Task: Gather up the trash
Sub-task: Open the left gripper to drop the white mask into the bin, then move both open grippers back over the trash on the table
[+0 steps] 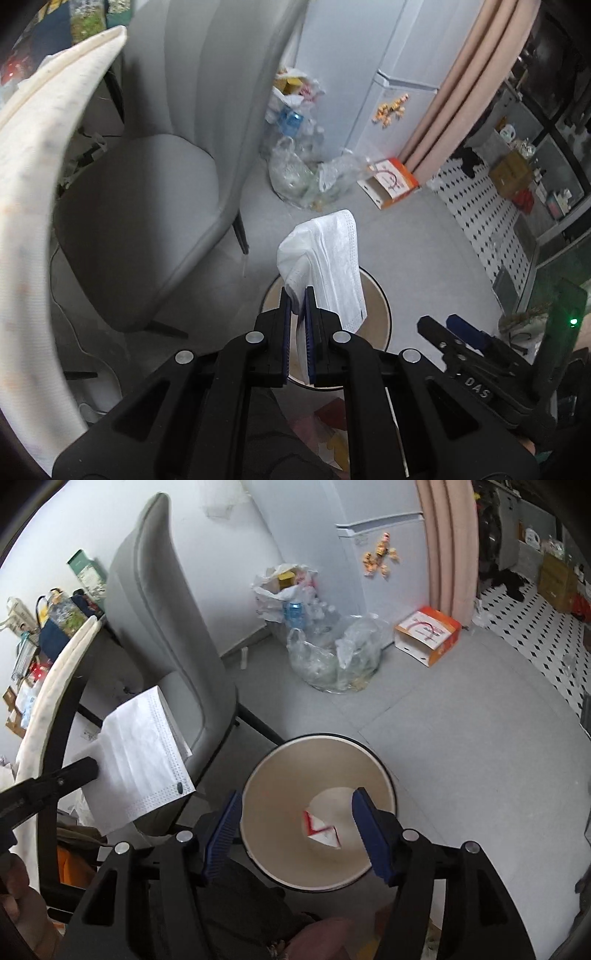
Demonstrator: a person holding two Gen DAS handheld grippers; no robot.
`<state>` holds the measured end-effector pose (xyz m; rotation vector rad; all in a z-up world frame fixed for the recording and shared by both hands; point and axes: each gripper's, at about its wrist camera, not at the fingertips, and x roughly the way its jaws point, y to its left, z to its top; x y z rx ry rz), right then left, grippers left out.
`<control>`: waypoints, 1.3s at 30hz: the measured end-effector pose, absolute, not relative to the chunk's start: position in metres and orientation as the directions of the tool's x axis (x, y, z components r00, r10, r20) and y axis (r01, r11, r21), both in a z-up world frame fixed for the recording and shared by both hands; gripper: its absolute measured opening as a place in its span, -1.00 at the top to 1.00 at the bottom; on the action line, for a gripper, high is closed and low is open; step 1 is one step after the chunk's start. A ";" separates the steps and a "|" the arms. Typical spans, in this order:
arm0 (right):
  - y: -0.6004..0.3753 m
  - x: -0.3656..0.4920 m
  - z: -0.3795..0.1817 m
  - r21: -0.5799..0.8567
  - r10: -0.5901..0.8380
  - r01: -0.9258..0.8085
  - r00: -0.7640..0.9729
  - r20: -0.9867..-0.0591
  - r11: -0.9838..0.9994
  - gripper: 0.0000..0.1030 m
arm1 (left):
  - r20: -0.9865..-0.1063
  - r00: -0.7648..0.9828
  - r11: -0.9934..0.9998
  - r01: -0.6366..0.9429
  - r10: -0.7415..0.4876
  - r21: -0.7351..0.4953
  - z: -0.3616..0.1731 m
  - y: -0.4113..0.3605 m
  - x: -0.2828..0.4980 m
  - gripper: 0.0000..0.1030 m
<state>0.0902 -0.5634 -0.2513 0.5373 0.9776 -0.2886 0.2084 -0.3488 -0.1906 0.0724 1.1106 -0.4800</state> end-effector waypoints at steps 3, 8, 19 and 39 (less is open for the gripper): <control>-0.576 0.079 -0.245 0.282 -0.033 0.498 0.533 -0.845 0.820 -0.19 | -0.884 0.325 0.885 0.430 -0.335 -0.178 -0.200 -0.365 0.205 0.85; -0.596 0.056 -0.231 0.261 -0.094 0.544 0.539 -0.837 0.797 -0.28 | -0.903 0.208 0.850 0.466 -0.377 -0.247 -0.221 -0.390 0.207 0.52; -0.585 0.055 -0.196 0.271 -0.124 0.514 0.610 -0.783 0.814 -0.68 | -0.831 0.396 0.889 0.396 -0.390 -0.229 -0.164 -0.353 0.197 -0.58; -0.468 0.076 -0.084 0.212 -0.124 0.317 0.774 -0.621 0.924 -0.86 | -0.564 0.756 0.942 0.238 -0.333 -0.237 -0.020 -0.195 0.162 -0.89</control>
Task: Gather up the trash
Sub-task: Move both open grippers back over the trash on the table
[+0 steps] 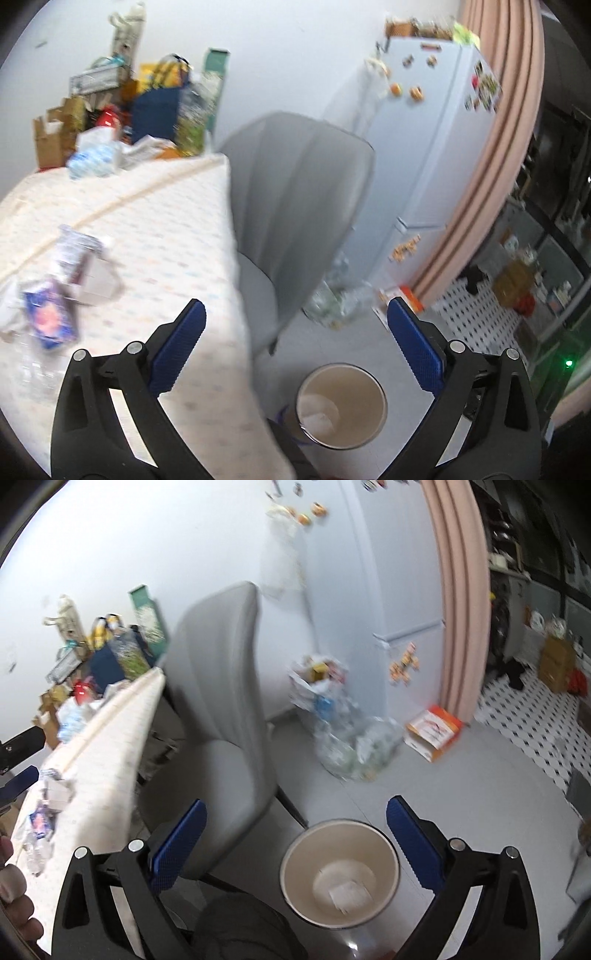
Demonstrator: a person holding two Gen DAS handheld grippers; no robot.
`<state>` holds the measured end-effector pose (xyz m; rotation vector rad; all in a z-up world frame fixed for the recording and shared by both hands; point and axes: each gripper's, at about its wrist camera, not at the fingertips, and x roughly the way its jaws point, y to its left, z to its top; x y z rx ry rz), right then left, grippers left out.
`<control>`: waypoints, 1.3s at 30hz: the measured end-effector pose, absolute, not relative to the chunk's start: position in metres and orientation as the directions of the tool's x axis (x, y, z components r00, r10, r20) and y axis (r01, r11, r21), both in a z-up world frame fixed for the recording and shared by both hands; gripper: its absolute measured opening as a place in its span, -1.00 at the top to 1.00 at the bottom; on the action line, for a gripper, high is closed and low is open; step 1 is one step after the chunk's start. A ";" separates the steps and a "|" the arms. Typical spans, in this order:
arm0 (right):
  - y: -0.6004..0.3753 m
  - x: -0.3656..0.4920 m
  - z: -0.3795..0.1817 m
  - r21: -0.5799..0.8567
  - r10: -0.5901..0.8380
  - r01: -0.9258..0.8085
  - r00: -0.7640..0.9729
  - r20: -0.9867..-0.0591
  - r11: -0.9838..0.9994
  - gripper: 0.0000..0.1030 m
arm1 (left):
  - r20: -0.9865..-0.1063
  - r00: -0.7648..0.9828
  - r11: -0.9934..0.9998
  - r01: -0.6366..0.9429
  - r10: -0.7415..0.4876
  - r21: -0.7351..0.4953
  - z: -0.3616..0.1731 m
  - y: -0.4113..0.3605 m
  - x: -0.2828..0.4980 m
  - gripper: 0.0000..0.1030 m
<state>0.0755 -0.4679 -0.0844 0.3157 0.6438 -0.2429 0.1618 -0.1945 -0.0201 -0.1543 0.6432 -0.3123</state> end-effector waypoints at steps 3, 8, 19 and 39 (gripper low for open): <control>-0.445 0.083 -0.071 0.191 -0.102 0.268 0.791 -0.603 0.944 -0.86 | -0.536 0.781 0.942 0.207 -0.321 -0.263 -0.014 -0.165 0.158 -0.89; -0.406 0.092 -0.054 0.194 -0.001 0.135 0.824 -0.567 0.972 -0.86 | -0.492 0.833 0.949 0.116 -0.254 -0.295 -0.009 -0.113 0.146 -0.89; -0.322 0.101 -0.038 0.220 0.194 -0.091 0.837 -0.512 0.971 -0.86 | -0.445 0.890 0.962 -0.027 -0.100 -0.270 -0.006 -0.023 0.121 -0.90; -0.186 0.132 -0.059 0.256 0.395 -0.301 0.685 -0.612 0.919 -0.86 | -0.496 0.865 0.916 -0.259 0.078 -0.307 -0.032 0.094 0.108 -0.89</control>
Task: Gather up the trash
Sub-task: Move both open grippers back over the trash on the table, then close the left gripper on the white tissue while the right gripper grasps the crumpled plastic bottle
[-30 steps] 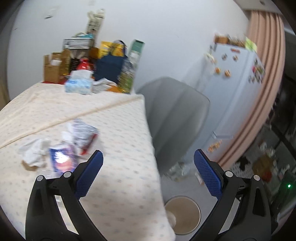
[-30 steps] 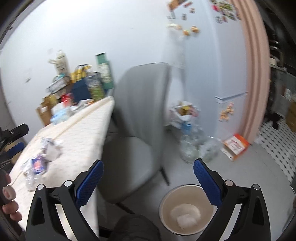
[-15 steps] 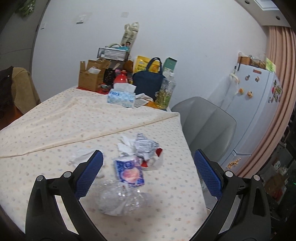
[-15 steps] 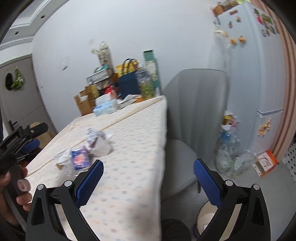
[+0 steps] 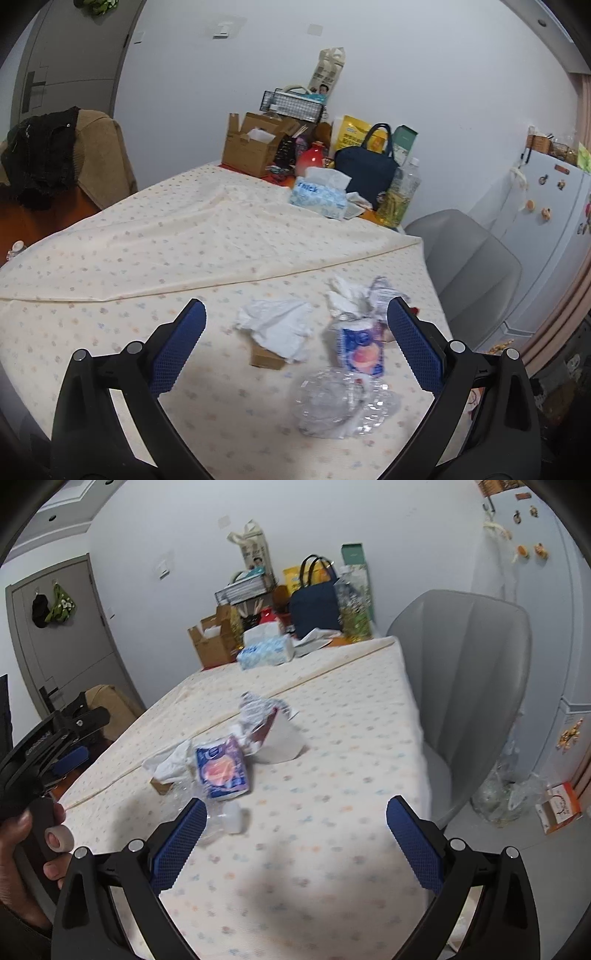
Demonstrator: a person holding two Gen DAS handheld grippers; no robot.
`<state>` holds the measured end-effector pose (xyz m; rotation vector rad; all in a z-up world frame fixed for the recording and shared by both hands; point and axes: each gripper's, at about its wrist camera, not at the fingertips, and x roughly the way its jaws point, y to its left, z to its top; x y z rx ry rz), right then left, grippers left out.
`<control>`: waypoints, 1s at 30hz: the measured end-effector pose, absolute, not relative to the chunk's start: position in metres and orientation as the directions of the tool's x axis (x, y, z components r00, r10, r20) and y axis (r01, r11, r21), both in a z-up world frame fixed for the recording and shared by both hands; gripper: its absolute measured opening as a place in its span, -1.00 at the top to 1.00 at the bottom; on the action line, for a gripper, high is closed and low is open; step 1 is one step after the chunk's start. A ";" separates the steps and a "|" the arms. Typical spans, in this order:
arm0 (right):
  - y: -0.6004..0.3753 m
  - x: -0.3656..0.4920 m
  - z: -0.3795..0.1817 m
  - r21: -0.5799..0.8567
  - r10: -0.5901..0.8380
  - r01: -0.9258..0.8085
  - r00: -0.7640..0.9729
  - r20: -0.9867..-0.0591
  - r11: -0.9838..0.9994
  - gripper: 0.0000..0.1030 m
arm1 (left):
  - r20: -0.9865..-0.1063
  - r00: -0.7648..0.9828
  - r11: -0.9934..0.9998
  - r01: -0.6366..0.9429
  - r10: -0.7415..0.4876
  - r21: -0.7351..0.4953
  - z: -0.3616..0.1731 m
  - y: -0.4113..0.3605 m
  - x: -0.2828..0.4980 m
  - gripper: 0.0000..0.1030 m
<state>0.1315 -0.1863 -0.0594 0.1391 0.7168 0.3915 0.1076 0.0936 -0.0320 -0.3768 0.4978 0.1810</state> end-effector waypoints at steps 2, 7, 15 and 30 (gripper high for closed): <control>-0.176 0.137 -0.066 0.294 0.432 -0.317 0.650 -0.625 0.902 -0.86 | -0.510 0.859 0.902 -0.256 0.047 -0.349 -0.039 0.105 0.110 -0.89; -0.159 0.148 -0.082 0.365 0.487 -0.323 0.588 -0.646 0.873 -0.73 | -0.547 0.837 0.878 -0.267 0.007 -0.397 -0.064 0.121 0.123 -0.87; -0.142 0.163 -0.097 0.416 0.527 -0.324 0.515 -0.676 0.850 -0.51 | -0.611 0.790 0.872 -0.265 -0.048 -0.411 -0.098 0.118 0.156 -0.22; -0.111 0.179 -0.115 0.467 0.554 -0.298 0.437 -0.709 0.832 -0.50 | -0.564 0.823 0.859 -0.240 -0.067 -0.452 -0.089 0.129 0.135 0.96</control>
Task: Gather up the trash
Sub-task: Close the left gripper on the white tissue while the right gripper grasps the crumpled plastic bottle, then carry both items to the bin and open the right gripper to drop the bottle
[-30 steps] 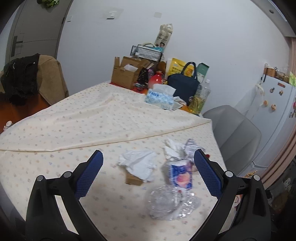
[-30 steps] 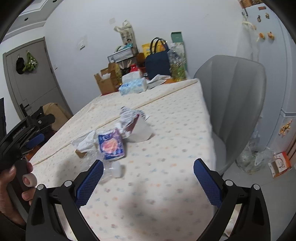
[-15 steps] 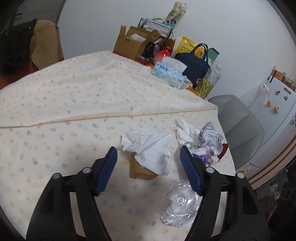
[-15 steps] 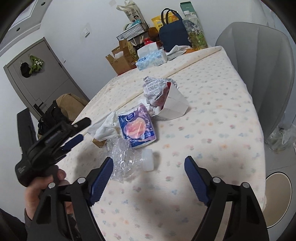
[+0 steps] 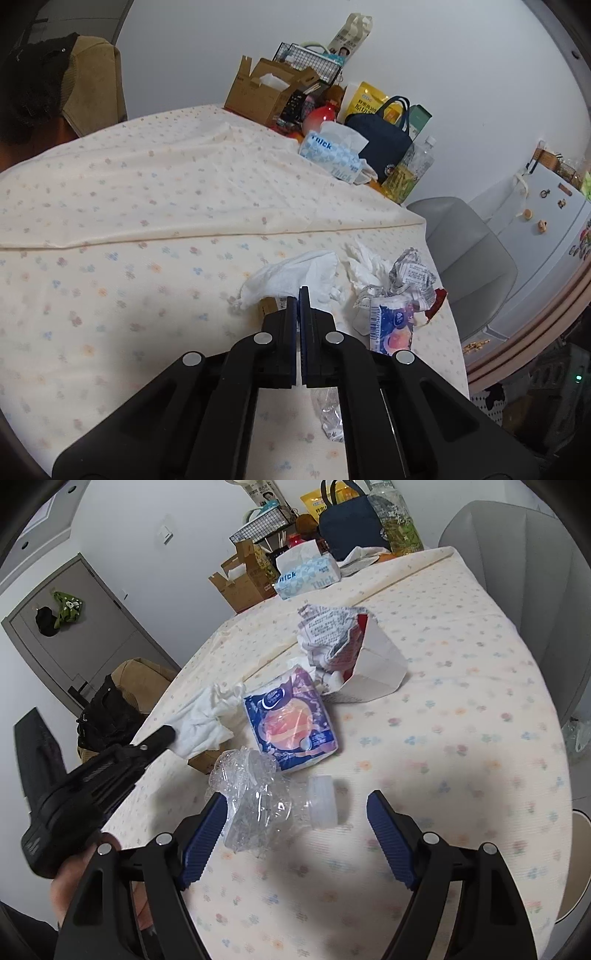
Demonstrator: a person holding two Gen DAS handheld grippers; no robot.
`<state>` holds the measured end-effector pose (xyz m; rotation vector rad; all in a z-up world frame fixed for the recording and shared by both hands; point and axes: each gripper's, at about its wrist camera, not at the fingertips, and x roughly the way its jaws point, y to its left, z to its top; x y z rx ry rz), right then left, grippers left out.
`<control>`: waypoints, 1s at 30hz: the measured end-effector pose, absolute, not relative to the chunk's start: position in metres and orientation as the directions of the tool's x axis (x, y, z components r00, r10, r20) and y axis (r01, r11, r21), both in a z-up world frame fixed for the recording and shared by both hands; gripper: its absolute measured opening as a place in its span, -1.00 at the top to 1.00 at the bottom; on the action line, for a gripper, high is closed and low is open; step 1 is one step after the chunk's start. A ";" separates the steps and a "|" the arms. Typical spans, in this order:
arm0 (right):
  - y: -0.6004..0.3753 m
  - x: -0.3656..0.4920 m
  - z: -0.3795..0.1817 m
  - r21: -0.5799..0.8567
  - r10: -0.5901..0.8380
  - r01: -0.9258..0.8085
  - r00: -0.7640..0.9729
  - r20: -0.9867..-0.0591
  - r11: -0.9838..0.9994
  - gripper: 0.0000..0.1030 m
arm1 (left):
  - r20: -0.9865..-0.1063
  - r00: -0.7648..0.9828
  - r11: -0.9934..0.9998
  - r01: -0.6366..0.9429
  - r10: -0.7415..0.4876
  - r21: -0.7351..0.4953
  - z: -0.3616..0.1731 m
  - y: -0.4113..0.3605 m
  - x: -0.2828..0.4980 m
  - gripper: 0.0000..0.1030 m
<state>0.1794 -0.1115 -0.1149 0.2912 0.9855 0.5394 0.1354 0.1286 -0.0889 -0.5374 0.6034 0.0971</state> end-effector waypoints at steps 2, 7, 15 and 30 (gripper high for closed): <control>-0.106 0.181 -0.119 0.466 0.553 -0.298 0.426 -0.716 0.833 -0.51 | -0.554 0.830 0.857 -0.238 -0.064 -0.456 -0.085 0.132 0.129 0.96; -0.103 0.183 -0.121 0.495 0.574 -0.291 0.413 -0.707 0.819 -0.19 | -0.527 0.847 0.853 -0.225 -0.067 -0.471 -0.073 0.141 0.112 0.96; -0.116 0.172 -0.104 0.496 0.581 -0.303 0.456 -0.674 0.814 -0.01 | -0.490 0.868 0.858 -0.189 -0.082 -0.478 -0.057 0.135 0.101 0.97; -0.171 0.150 -0.063 0.491 0.561 -0.293 0.574 -0.596 0.821 0.01 | -0.414 0.892 0.892 -0.031 -0.179 -0.451 -0.014 0.074 0.097 0.97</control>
